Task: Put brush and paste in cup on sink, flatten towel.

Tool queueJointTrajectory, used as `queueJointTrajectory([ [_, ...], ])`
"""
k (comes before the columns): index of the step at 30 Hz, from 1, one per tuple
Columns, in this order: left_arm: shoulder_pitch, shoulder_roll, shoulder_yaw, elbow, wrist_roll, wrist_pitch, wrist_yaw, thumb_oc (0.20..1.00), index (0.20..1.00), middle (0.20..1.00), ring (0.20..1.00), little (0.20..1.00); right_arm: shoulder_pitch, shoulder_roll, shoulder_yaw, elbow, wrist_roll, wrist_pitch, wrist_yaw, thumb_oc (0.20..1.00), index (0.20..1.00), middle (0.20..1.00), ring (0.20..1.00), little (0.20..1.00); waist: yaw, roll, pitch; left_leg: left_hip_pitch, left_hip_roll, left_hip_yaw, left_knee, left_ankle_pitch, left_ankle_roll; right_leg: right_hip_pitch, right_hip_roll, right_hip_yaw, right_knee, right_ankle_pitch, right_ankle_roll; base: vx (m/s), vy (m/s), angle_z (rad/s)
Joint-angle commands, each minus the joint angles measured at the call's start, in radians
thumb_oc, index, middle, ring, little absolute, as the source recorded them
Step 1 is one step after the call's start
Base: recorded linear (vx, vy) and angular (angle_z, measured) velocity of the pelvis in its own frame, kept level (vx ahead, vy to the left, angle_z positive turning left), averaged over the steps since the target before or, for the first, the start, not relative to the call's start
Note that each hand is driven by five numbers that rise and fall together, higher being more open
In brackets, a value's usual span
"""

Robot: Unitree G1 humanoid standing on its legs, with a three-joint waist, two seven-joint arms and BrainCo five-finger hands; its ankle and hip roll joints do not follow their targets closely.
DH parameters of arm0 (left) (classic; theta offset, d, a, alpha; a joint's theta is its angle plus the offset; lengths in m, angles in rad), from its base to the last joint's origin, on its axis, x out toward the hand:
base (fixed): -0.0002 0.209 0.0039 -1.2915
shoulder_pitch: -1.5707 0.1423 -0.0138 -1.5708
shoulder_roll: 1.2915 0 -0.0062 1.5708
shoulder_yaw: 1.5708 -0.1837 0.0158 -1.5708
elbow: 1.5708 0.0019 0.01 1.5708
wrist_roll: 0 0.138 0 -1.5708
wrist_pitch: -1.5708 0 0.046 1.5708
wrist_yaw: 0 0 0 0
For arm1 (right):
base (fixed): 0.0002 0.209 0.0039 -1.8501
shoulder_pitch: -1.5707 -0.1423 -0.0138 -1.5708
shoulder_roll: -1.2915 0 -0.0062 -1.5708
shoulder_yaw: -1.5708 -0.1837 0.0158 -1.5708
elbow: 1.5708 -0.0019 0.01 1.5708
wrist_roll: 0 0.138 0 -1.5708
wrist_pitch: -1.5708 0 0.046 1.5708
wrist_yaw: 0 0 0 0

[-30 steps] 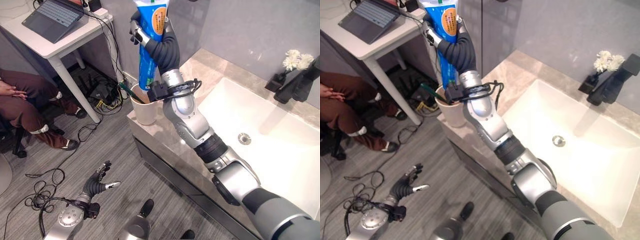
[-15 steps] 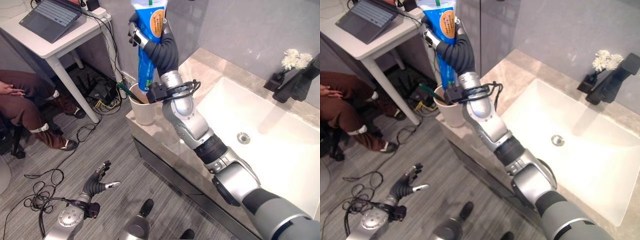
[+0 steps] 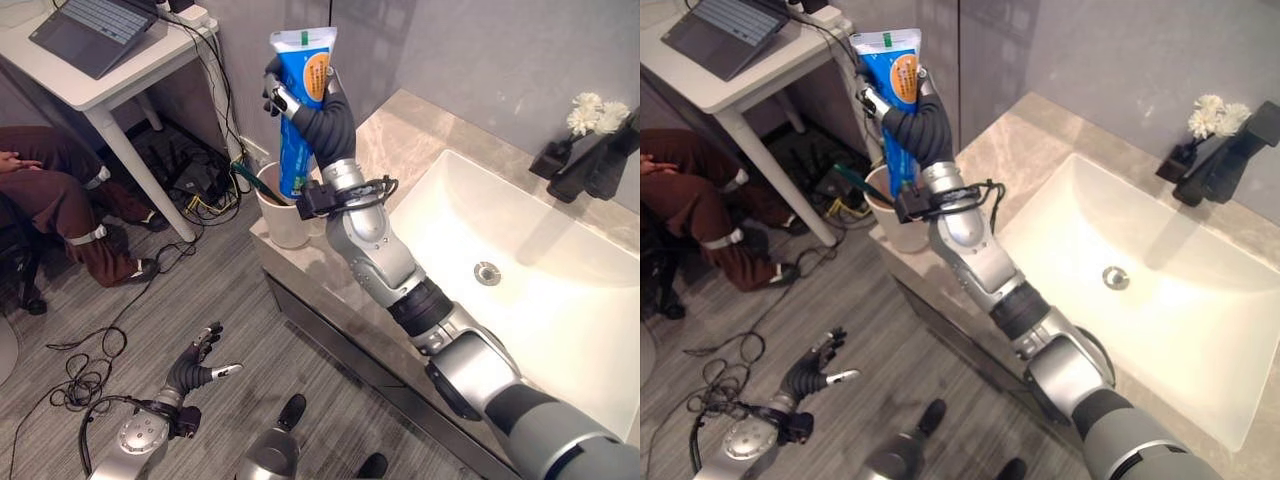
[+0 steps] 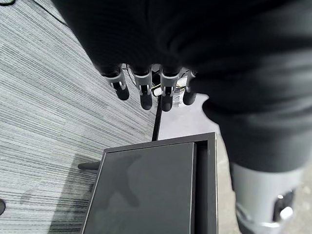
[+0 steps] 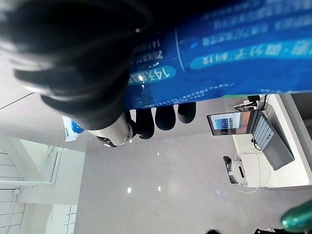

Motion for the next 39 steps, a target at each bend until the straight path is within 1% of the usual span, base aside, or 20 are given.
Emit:
queueJointTrajectory([
  [1,0.021,0.011,-0.021,0.005,0.006,-0.056,0.008,1.0,1.0,1.0,1.0,1.0,-0.035,0.014,-0.015,-0.013,0.006,-0.036,0.026,0.2,0.2,0.2,0.2,0.2,-0.003,-0.003,-0.038,-0.025,-0.033,-0.017,0.006,-0.003,0.033,-0.043,-0.095,0.077,0.001,0.146,0.056,0.0,0.0,0.0],
  [6,0.016,0.007,-0.022,0.016,0.01,-0.055,0.008,1.0,1.0,1.0,1.0,1.0,-0.027,0.017,-0.009,-0.016,0.012,-0.036,0.032,0.2,0.2,0.2,0.2,0.2,-0.005,-0.003,-0.037,-0.026,-0.033,-0.017,0.006,-0.003,0.034,-0.043,-0.096,0.08,0.001,0.146,0.055,0.0,0.0,0.0],
  [9,0.015,-0.012,-0.025,0.042,0.009,-0.055,0.01,1.0,1.0,1.0,1.0,1.0,-0.012,0.024,0.005,-0.016,0.035,-0.035,0.05,0.2,0.2,0.2,0.2,0.2,-0.012,-0.006,-0.038,-0.023,-0.035,-0.012,0.006,-0.004,0.035,-0.044,-0.095,0.083,0.001,0.149,0.056,0.0,0.0,0.0],
  [10,0.013,-0.015,-0.025,0.047,0.008,-0.055,0.01,1.0,1.0,1.0,1.0,1.0,-0.01,0.021,0.012,-0.019,0.036,-0.03,0.057,0.448,0.448,0.448,0.448,0.448,-0.014,-0.007,-0.038,-0.023,-0.034,-0.011,0.006,-0.004,0.035,-0.046,-0.094,0.084,0.001,0.15,0.056,-0.02,0.006,-0.04],
  [11,0.012,-0.016,-0.025,0.052,0.008,-0.054,0.011,1.0,1.0,1.0,1.0,1.0,-0.013,0.012,0.019,-0.021,0.011,-0.024,0.051,0.793,0.793,0.793,0.793,0.793,-0.015,-0.007,-0.038,-0.023,-0.033,-0.01,0.006,-0.005,0.034,-0.047,-0.094,0.084,0.001,0.15,0.056,-0.02,0.004,-0.04],
  [12,0.013,-0.015,-0.022,0.056,0.011,-0.053,0.011,1.0,1.0,1.0,1.0,1.0,-0.021,-0.007,0.031,-0.033,-0.043,-0.017,0.04,1.0,1.0,1.0,1.0,1.0,-0.018,-0.008,-0.038,-0.023,-0.032,-0.009,0.006,-0.005,0.034,-0.048,-0.093,0.086,0.001,0.15,0.056,-0.01,0.007,-0.03],
  [16,0.01,-0.019,-0.023,0.065,0.024,-0.049,0.011,1.0,1.0,1.0,1.0,1.0,-0.025,-0.008,0.04,-0.049,-0.076,-0.01,0.036,1.0,1.0,1.0,1.0,1.0,-0.024,-0.008,-0.038,-0.021,-0.029,-0.004,0.006,-0.006,0.033,-0.049,-0.09,0.088,0.001,0.149,0.055,0.0,0.0,0.0],
  [23,0.0,-0.035,-0.031,0.094,0.03,-0.049,0.016,1.0,1.0,1.0,1.0,1.0,-0.026,-0.003,0.033,-0.058,-0.075,-0.015,0.029,1.0,1.0,1.0,1.0,1.0,-0.035,-0.006,-0.039,-0.017,-0.026,0.009,0.006,-0.008,0.033,-0.053,-0.087,0.102,0.001,0.148,0.054,0.0,0.001,-0.02],
  [28,-0.017,-0.042,-0.039,0.118,0.044,-0.047,0.022,1.0,1.0,1.0,1.0,1.0,-0.023,-0.018,0.019,-0.092,-0.104,-0.021,0.008,1.0,1.0,1.0,1.0,1.0,-0.041,-0.001,-0.042,-0.015,-0.023,0.016,0.006,-0.01,0.033,-0.053,-0.086,0.107,0.001,0.147,0.054,0.0,-0.007,-0.05],
  [29,-0.022,-0.046,-0.037,0.124,0.055,-0.05,0.023,1.0,1.0,1.0,1.0,1.0,-0.02,-0.051,0.008,-0.135,-0.143,-0.018,-0.001,1.0,1.0,1.0,1.0,1.0,-0.047,0.002,-0.044,-0.013,-0.021,0.021,0.006,-0.011,0.033,-0.052,-0.085,0.108,0.001,0.147,0.054,0.0,-0.003,-0.06],
  [31,-0.02,-0.042,-0.015,0.108,0.079,-0.059,0.034,1.0,1.0,1.0,1.0,1.0,-0.001,-0.162,-0.024,-0.232,-0.259,-0.017,-0.039,1.0,1.0,1.0,1.0,1.0,-0.064,0.003,-0.047,-0.006,-0.018,0.034,0.006,-0.015,0.032,-0.05,-0.082,0.112,0.001,0.146,0.056,0.01,-0.001,-0.08],
  [32,-0.02,-0.042,-0.016,0.107,0.08,-0.058,0.034,1.0,1.0,1.0,1.0,1.0,0.003,-0.163,-0.024,-0.236,-0.261,-0.015,-0.041,1.0,1.0,1.0,1.0,1.0,-0.062,0.004,-0.047,-0.005,-0.018,0.035,0.006,-0.015,0.032,-0.05,-0.082,0.113,0.001,0.146,0.056,0.0,0.0,0.0],
  [34,-0.004,-0.045,0.015,0.089,0.081,-0.06,0.033,1.0,1.0,1.0,1.0,1.0,0.07,-0.284,-0.085,-0.326,-0.337,-0.008,-0.066,1.0,1.0,1.0,1.0,1.0,-0.082,0.006,-0.051,0.001,-0.015,0.044,0.006,-0.019,0.033,-0.047,-0.079,0.12,0.001,0.147,0.058,0.02,0.008,-0.07],
  [35,0.022,-0.051,0.062,0.043,0.077,-0.067,0.03,1.0,1.0,1.0,1.0,1.0,0.189,-0.374,-0.182,-0.404,-0.374,-0.018,-0.088,1.0,1.0,1.0,1.0,1.0,-0.108,0.011,-0.054,0.006,-0.012,0.053,0.006,-0.024,0.033,-0.046,-0.078,0.123,0.001,0.145,0.061,0.01,0.016,-0.14],
  [37,0.025,-0.049,0.061,0.041,0.077,-0.066,0.03,1.0,1.0,1.0,1.0,1.0,0.196,-0.374,-0.184,-0.41,-0.375,-0.016,-0.087,1.0,1.0,1.0,1.0,1.0,-0.107,0.01,-0.056,0.007,-0.012,0.053,0.006,-0.024,0.033,-0.046,-0.078,0.123,0.001,0.144,0.061,0.04,0.007,-0.2],
  [38,0.072,-0.058,0.16,-0.02,0.066,-0.076,0.03,1.0,1.0,1.0,1.0,1.0,0.425,-0.47,-0.402,-0.464,-0.436,-0.032,-0.139,1.0,1.0,1.0,1.0,1.0,-0.144,0.02,-0.065,0.022,-0.005,0.063,0.006,-0.039,0.032,-0.039,-0.073,0.128,0.001,0.131,0.065,0.06,0.008,-0.24],
  [39,0.087,-0.063,0.192,-0.034,0.061,-0.077,0.032,1.0,1.0,1.0,1.0,1.0,0.492,-0.494,-0.476,-0.48,-0.457,-0.035,-0.155,1.0,1.0,1.0,1.0,1.0,-0.158,0.021,-0.067,0.027,-0.002,0.068,0.006,-0.042,0.032,-0.039,-0.071,0.132,0.001,0.13,0.066,0.05,0.014,-0.19],
])
